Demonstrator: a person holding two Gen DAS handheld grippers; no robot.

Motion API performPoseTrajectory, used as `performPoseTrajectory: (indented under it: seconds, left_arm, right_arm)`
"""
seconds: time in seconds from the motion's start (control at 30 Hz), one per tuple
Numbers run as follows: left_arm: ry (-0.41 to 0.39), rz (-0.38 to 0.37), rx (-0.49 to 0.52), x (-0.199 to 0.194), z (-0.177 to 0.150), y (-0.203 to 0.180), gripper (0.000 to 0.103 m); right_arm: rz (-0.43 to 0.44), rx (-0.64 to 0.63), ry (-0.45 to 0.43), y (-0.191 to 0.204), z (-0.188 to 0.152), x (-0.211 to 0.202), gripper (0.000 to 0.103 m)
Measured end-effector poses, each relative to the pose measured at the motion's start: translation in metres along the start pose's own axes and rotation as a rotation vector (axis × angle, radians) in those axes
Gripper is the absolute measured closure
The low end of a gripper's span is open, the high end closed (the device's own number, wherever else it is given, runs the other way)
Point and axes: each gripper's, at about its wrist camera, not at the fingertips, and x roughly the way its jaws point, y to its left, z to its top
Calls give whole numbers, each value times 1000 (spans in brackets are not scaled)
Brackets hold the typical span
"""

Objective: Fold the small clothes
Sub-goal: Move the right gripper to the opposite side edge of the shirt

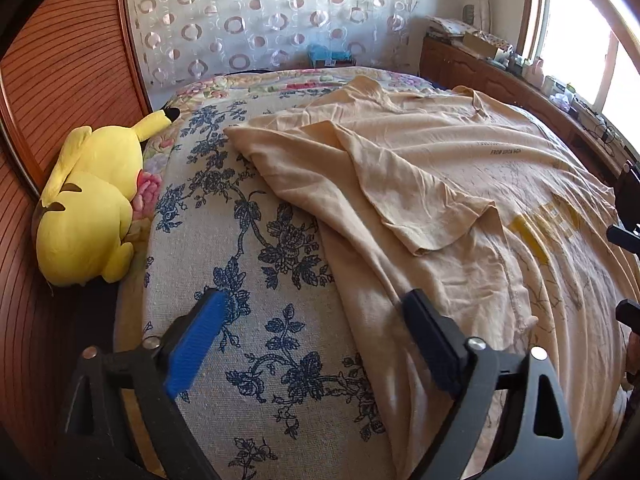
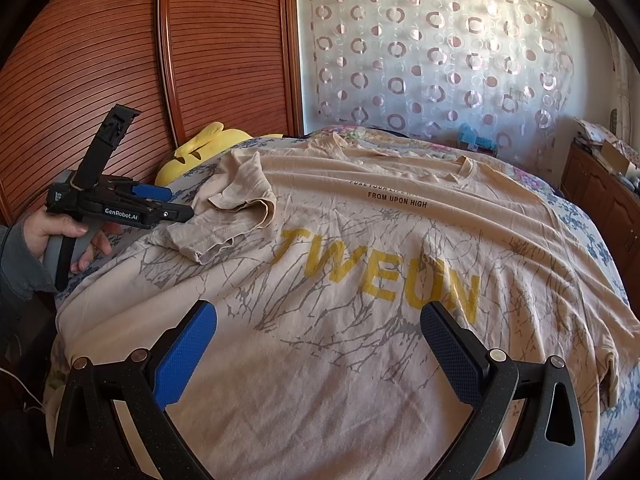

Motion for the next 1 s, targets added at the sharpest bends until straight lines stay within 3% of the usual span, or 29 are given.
performPoseTrajectory:
  seconds: [0.17, 0.27, 0.5, 0.9, 1.0]
  left_arm:
    - [15, 2, 0, 5, 2, 1, 1]
    - [16, 2, -1, 5, 1, 1, 0]
    - [15, 1, -3, 4, 1, 1, 0]
    - [17, 2, -2, 5, 2, 2, 0]
    - [17, 1, -3, 5, 2, 3, 0]
  right_arm:
    - [-5, -11, 25, 1, 3, 2, 1]
    - [-6, -43, 36, 5, 8, 2, 1]
    - [54, -93, 10, 12, 55, 19, 3]
    - [224, -206, 120, 39, 99, 115, 54]
    - [246, -242, 133, 44, 103, 127, 58]
